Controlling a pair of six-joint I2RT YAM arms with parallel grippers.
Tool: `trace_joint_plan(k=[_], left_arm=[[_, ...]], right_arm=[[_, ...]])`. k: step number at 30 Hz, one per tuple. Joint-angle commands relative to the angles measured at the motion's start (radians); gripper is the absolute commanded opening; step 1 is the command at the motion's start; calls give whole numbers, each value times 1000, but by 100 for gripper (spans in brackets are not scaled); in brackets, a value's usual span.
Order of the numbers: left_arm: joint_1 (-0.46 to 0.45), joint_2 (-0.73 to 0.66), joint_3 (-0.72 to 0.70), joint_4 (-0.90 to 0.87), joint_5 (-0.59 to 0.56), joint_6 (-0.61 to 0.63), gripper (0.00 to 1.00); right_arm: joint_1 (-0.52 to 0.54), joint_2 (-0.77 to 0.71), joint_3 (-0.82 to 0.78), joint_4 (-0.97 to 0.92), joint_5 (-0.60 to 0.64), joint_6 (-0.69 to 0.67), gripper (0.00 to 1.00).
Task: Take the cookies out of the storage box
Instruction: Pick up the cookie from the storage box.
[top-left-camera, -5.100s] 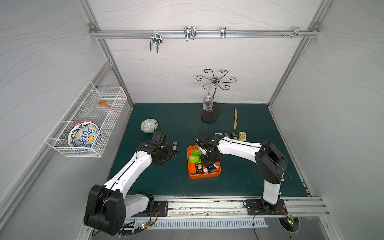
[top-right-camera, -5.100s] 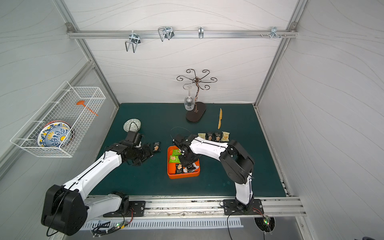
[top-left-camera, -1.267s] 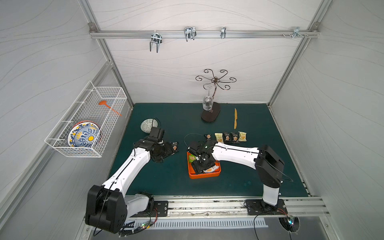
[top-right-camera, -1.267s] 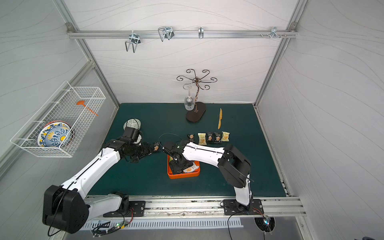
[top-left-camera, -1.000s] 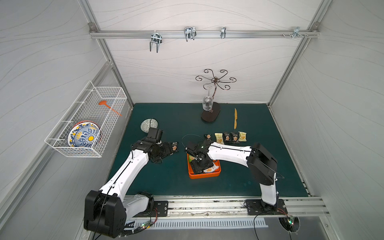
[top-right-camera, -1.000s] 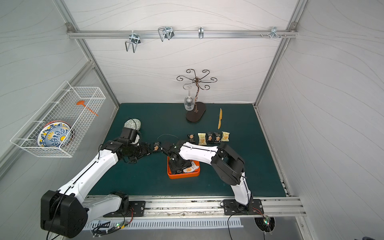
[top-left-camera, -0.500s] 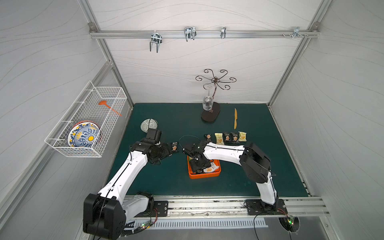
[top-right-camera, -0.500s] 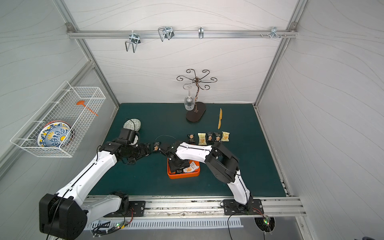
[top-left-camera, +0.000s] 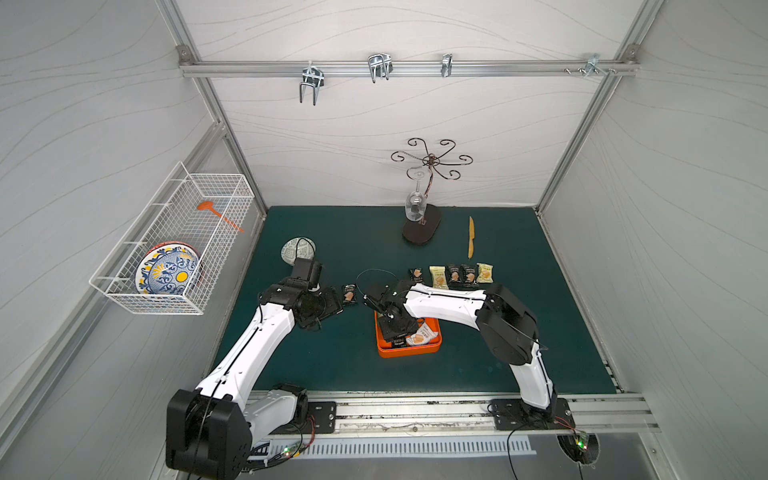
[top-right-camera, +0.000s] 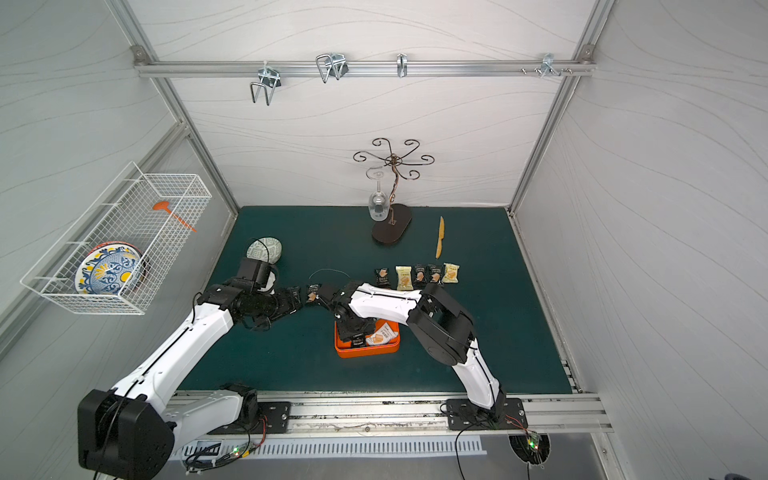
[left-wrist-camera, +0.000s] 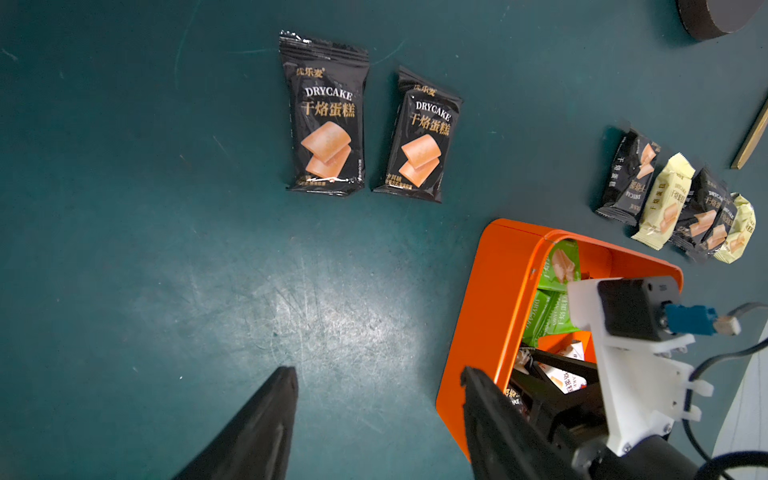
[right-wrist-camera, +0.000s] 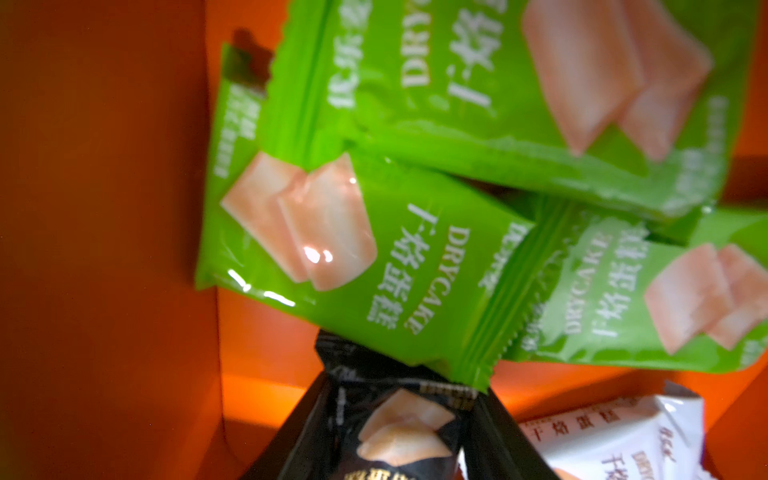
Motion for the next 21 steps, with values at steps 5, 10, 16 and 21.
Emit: trace_joint_plan(k=[5, 10, 16, 21], left_arm=[[9, -13, -5, 5, -5, 12, 67], [10, -12, -5, 7, -2, 12, 67], [12, -12, -8, 10, 1, 11, 67], [11, -8, -8, 12, 9, 8, 67]], right_arm=[[-9, -1, -20, -21, 58, 12, 43], [-9, -51, -15, -35, 58, 4, 43], [-13, -109, -6, -66, 71, -8, 44], [-25, -143, -15, -76, 80, -10, 43]])
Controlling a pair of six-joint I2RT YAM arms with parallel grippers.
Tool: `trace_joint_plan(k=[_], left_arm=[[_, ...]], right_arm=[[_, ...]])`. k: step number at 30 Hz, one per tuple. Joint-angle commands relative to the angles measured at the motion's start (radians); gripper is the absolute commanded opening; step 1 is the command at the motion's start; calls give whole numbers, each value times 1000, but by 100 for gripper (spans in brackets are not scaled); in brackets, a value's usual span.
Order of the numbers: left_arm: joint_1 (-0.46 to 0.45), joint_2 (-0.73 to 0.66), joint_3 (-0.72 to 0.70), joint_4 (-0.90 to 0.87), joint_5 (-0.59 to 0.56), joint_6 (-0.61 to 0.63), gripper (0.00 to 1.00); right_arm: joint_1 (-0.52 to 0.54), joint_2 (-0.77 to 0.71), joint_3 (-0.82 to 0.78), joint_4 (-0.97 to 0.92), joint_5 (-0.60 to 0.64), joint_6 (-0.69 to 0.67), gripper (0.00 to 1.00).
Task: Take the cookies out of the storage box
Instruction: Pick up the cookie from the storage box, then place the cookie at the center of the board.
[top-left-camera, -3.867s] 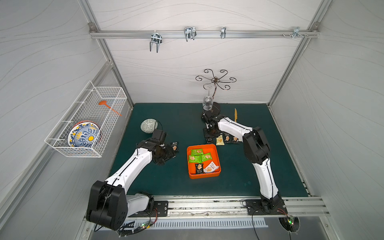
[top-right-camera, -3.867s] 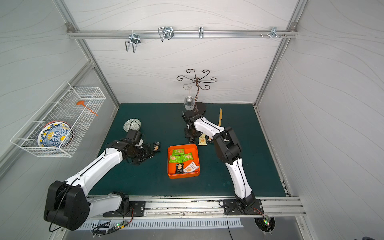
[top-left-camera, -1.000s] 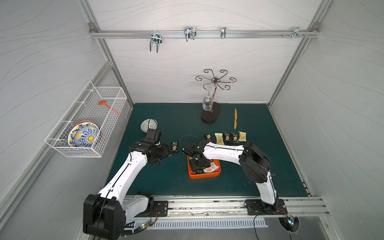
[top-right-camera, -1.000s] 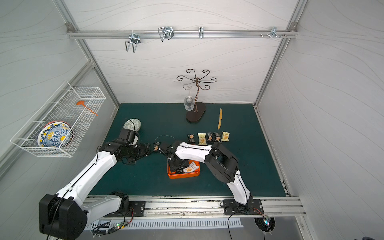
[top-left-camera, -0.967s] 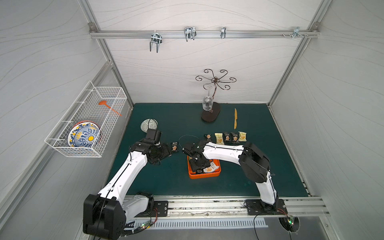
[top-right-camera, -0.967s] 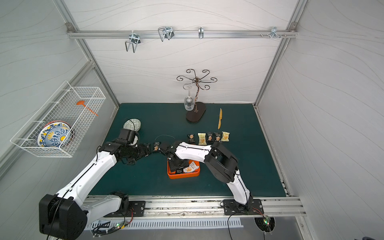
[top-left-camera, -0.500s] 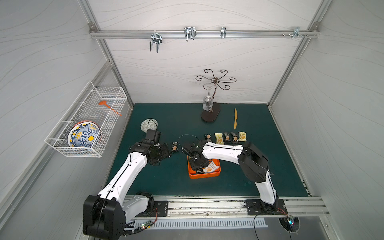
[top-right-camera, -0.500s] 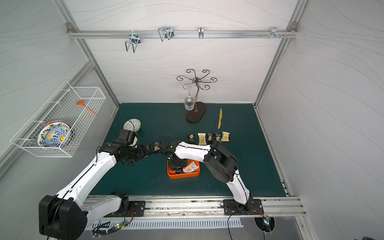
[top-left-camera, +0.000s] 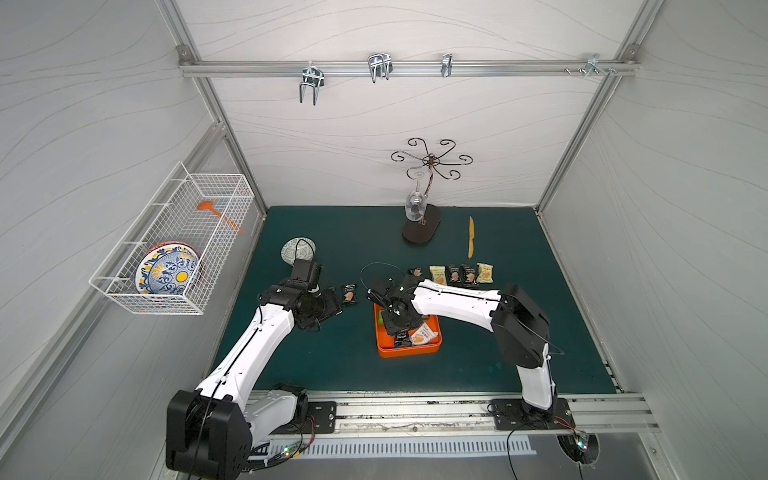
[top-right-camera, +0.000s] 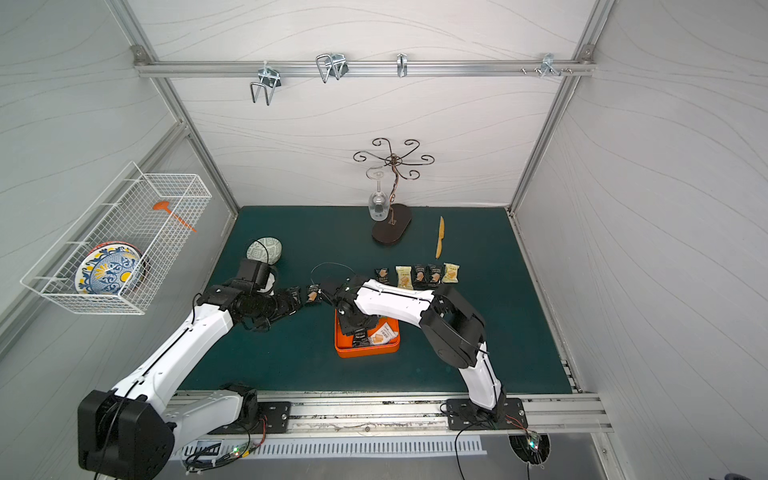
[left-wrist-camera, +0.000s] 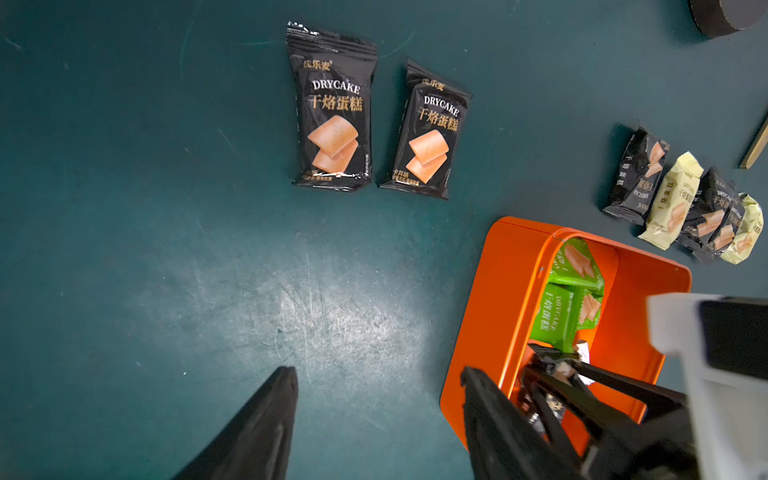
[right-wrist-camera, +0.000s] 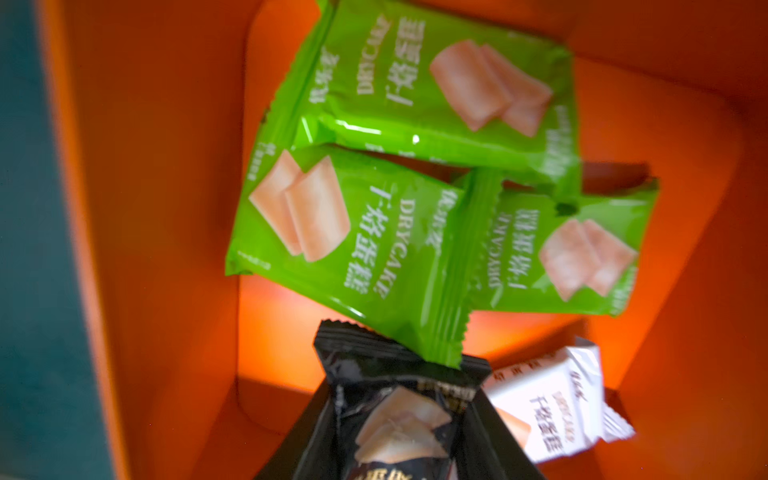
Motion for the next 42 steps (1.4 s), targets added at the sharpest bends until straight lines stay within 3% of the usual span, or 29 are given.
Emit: trace_joint_plan(k=[1, 30, 35, 42], left_arm=[[7, -6, 0, 15, 9, 8, 67], [7, 38, 38, 15, 56, -4, 67], [6, 53, 54, 10, 74, -2, 67], [6, 87, 91, 1, 99, 1, 67]], right_arm=[[-17, -51, -10, -43, 29, -10, 43], [-110, -210, -95, -92, 74, -48, 44], [-171, -266, -129, -66, 72, -83, 43], [-340, -346, -215, 13, 28, -177, 43]])
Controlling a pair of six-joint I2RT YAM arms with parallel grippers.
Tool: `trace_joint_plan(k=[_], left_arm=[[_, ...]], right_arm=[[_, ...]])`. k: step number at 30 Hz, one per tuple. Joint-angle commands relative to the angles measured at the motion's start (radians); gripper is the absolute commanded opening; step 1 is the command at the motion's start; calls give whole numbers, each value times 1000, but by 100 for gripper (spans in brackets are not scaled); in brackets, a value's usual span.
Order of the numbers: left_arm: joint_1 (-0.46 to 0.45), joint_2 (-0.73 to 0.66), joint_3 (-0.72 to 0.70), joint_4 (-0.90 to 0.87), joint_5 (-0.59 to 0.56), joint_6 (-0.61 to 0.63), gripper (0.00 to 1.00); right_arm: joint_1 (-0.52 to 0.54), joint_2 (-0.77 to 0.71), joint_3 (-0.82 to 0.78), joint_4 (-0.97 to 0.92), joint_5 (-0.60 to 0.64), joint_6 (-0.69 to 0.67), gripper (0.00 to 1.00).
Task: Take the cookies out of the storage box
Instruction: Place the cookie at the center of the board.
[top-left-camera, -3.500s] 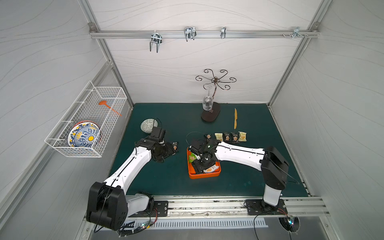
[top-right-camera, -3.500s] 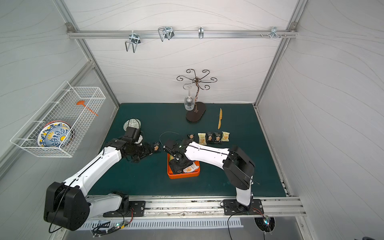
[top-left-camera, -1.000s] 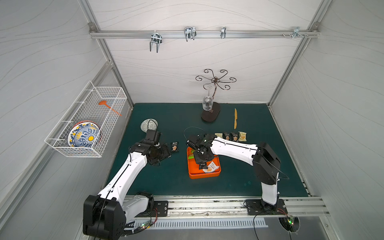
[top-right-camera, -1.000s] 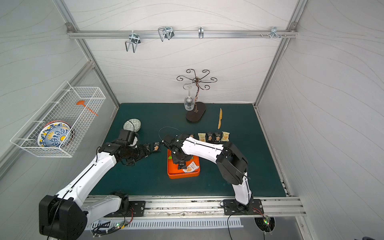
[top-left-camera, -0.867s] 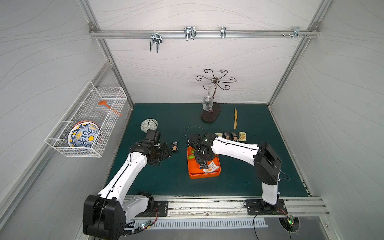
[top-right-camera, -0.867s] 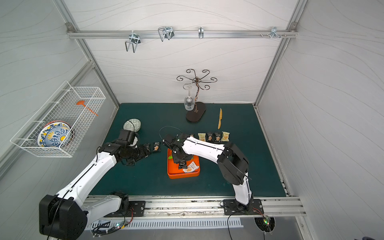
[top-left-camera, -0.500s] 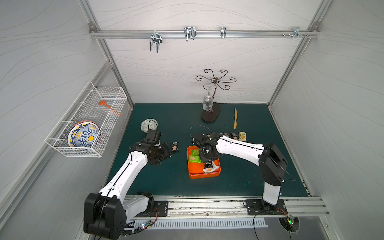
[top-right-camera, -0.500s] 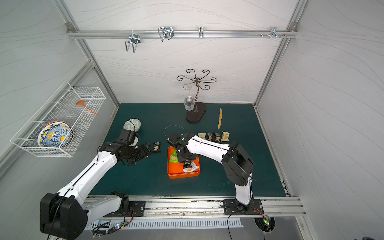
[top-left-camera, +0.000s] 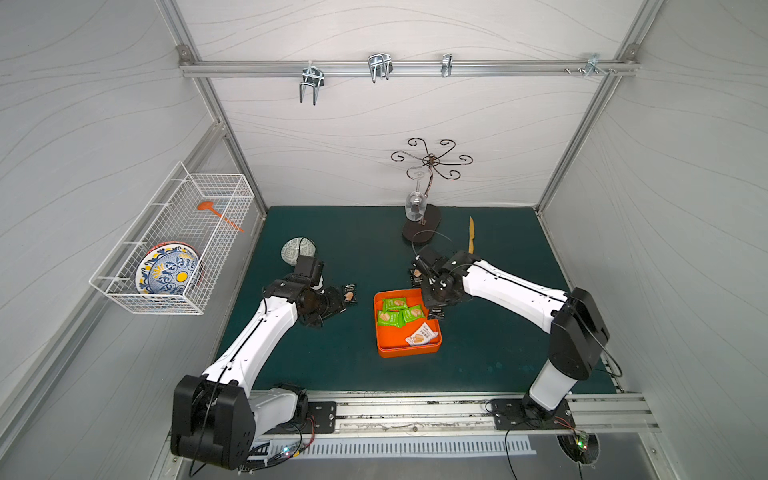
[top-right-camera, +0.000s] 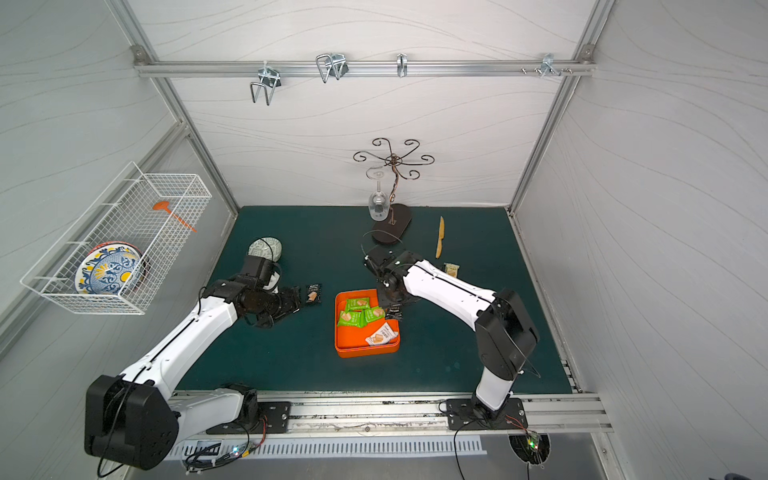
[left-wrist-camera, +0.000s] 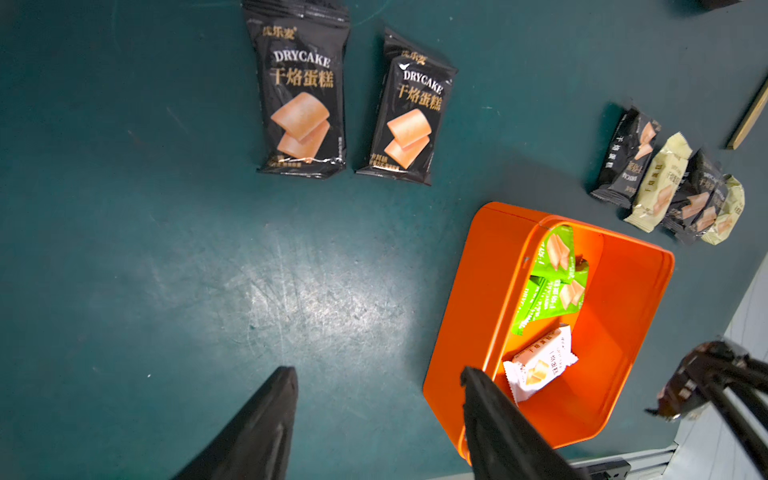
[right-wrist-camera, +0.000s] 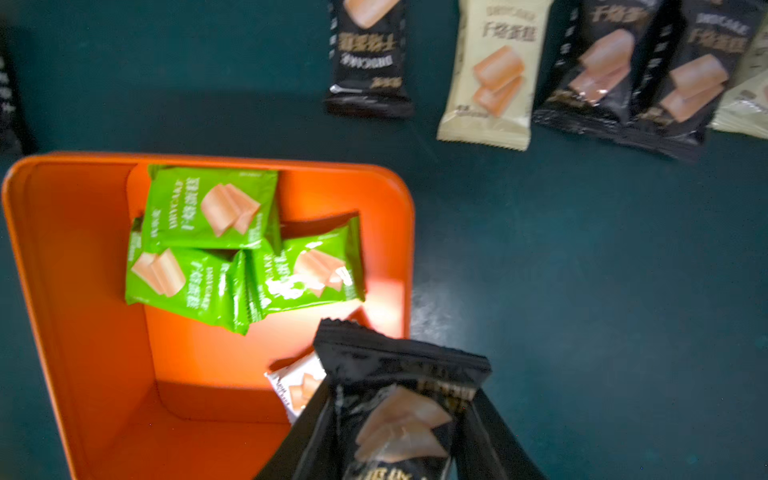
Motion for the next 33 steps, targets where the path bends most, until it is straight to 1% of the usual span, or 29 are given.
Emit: trace_joint_plan(k=[1, 5, 9, 13, 23, 33], left_arm=[[6, 19, 61, -1, 25, 2, 67], [6, 31, 81, -9, 29, 1, 67], [6, 33, 89, -13, 31, -6, 67], [7, 32, 82, -6, 44, -20, 67], [6, 17, 72, -19, 39, -20, 67], [5, 7, 54, -12, 39, -22, 67]], right_arm=[[-72, -51, -48, 44, -18, -82, 44], [-144, -69, -116, 87, 5, -135, 44], [-220, -75, -194, 143, -3, -154, 44], [-265, -41, -244, 206, -16, -157, 44], [-273, 66, -251, 261, -3, -159, 44], [-272, 111, -254, 270, -28, -147, 46]])
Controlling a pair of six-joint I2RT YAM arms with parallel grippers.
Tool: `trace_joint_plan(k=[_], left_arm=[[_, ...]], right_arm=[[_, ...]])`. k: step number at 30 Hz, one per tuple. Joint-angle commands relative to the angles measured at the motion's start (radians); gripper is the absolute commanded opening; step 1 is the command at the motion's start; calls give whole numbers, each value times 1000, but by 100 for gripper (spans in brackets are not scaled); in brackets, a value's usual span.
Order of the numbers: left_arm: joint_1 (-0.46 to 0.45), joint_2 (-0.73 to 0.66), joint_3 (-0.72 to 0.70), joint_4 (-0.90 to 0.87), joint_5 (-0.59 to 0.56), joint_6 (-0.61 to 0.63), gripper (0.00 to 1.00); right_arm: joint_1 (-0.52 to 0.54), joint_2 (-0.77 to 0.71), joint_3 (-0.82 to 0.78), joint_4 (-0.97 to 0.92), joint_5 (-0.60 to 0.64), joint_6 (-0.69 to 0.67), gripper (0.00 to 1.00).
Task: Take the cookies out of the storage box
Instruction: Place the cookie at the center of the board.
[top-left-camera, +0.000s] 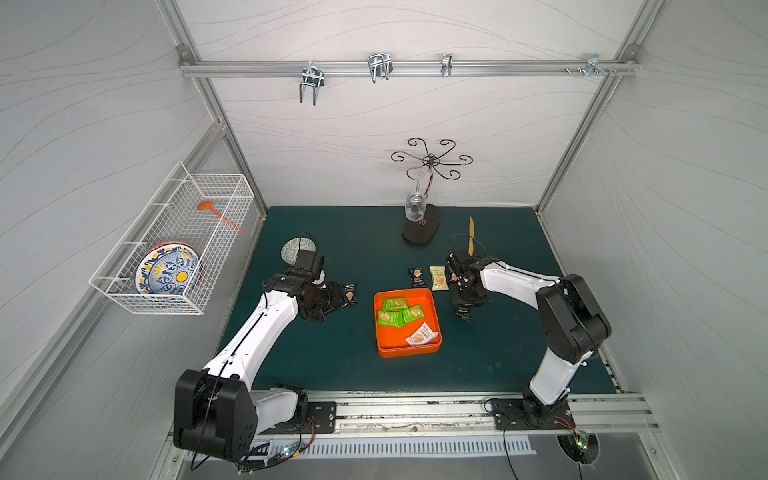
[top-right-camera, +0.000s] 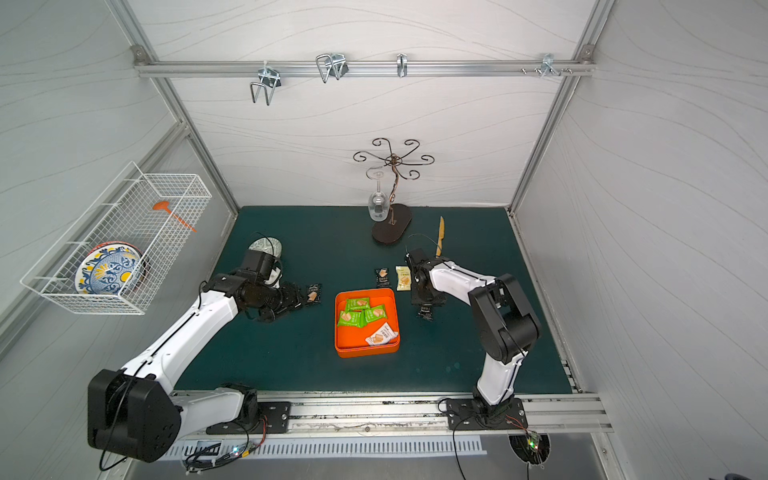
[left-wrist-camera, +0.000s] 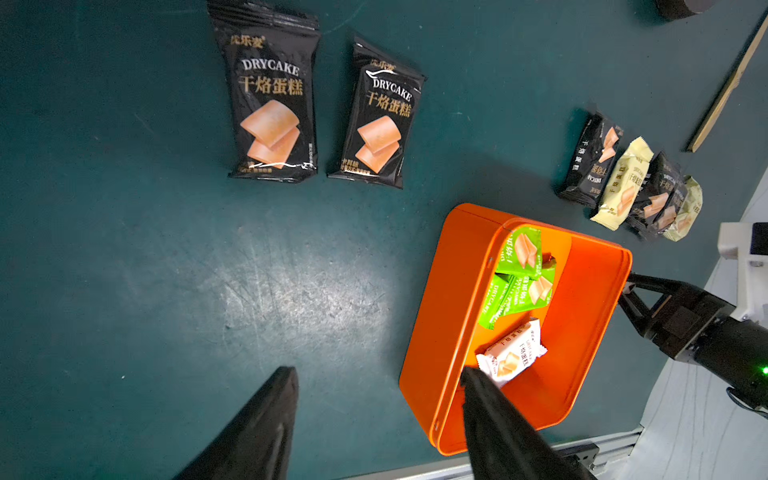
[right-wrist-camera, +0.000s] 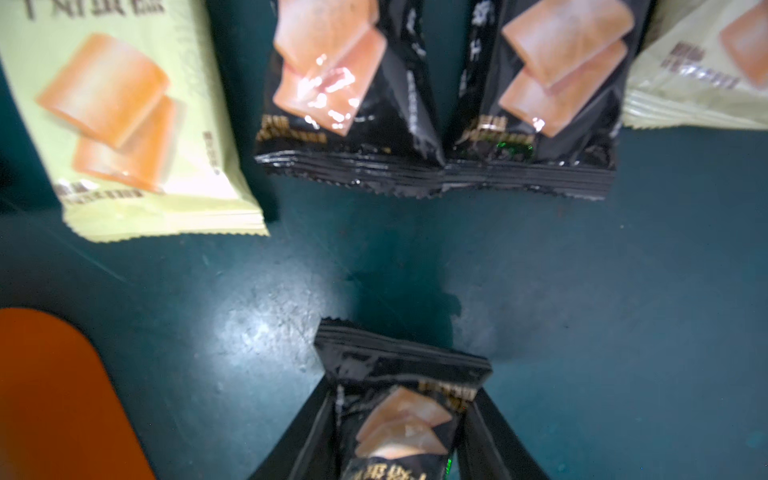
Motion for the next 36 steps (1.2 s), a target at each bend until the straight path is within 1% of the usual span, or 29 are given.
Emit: trace_joint_plan(k=[1, 3, 8, 14, 20, 23, 26, 31, 33, 36], left_arm=[[6, -21, 3, 4, 3, -2, 67], [6, -24, 0, 4, 1, 0, 67], [5, -30, -9, 8, 1, 0, 67], [6, -35, -15, 17, 6, -3, 67], [3, -40, -10, 15, 10, -3, 67], [-23, -44, 7, 4, 14, -18, 67], [-98, -50, 25, 8, -15, -74, 66], [-286, -34, 19, 116, -80, -263, 66], [-316, -16, 10, 151, -90, -333, 66], [-317, -21, -36, 206, -105, -424, 66]], right_arm=[[-2, 29, 2, -3, -14, 1, 46], [-2, 29, 0, -4, -13, 3, 47], [-2, 15, 12, -21, -18, 6, 58], [-2, -55, 47, -76, -3, -2, 61], [36, -145, 77, -144, 2, -6, 64], [48, -186, 74, -165, -20, 12, 65], [63, -219, 65, -163, -41, 18, 65], [102, -256, 65, -126, -117, -51, 61], [130, -266, 60, -87, -171, -116, 60], [195, -273, 54, -24, -250, -214, 59]])
